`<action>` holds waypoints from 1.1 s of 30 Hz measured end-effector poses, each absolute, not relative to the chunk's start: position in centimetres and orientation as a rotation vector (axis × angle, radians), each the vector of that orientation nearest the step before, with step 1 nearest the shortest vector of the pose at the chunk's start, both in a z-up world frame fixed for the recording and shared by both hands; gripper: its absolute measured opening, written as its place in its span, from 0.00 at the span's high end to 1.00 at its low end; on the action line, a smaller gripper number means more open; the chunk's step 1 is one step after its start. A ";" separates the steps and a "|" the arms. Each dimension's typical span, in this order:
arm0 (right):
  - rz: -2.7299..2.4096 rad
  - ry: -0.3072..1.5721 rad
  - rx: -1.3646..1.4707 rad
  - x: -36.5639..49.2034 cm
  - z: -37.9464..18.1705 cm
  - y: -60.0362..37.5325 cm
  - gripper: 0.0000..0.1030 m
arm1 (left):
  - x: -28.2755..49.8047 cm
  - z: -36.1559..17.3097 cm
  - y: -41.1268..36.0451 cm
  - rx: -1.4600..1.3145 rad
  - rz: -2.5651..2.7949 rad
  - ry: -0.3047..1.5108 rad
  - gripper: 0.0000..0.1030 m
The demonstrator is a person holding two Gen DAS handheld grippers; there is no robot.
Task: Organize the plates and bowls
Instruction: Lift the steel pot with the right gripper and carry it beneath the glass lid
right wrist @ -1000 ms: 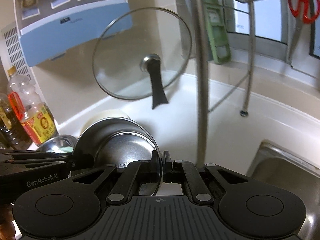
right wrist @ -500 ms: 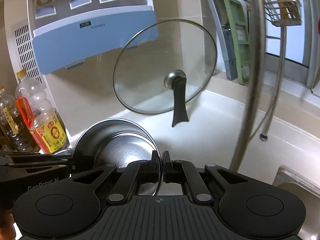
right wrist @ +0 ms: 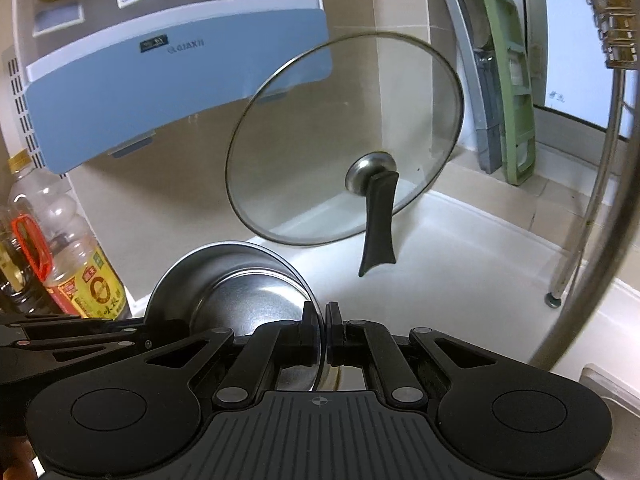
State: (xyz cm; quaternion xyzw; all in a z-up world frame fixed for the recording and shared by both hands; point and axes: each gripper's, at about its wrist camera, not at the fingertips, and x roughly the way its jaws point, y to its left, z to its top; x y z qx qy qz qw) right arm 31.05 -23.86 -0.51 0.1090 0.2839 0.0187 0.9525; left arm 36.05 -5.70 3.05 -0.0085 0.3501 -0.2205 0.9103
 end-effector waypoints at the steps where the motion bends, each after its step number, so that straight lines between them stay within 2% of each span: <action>1: 0.036 0.585 0.226 31.4 -0.6 -23.9 0.96 | 36.3 3.0 -5.7 -0.018 -0.454 0.727 0.94; 19: 0.035 0.730 0.330 34.7 -3.7 -24.7 0.96 | 39.1 0.6 -5.9 -0.026 -0.442 0.828 0.93; 33: 0.022 0.757 0.329 35.4 -4.1 -24.4 0.96 | 39.6 -0.4 -6.1 -0.015 -0.442 0.850 0.93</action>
